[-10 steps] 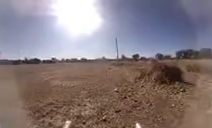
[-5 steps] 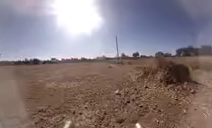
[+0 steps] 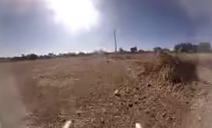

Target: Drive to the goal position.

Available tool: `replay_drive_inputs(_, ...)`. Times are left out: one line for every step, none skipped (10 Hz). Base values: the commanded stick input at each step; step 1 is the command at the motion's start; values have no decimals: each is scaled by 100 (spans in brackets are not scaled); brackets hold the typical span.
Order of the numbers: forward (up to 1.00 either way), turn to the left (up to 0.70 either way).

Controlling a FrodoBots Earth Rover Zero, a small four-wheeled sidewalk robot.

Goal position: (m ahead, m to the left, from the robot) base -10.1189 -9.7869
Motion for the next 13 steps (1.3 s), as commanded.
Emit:
replay_drive_inputs(50, 0)
replay_drive_inputs(50, 0)
replay_drive_inputs(50, 0)
replay_drive_inputs(50, 0)
replay_drive_inputs(50, 0)
replay_drive_inputs(50, 0)
replay_drive_inputs(50, 0)
replay_drive_inputs(50, 0)
replay_drive_inputs(50, 10)
replay_drive_inputs(50, 36)
replay_drive_inputs(50, 50)
replay_drive_inputs(50, 47)
replay_drive_inputs(50, 0)
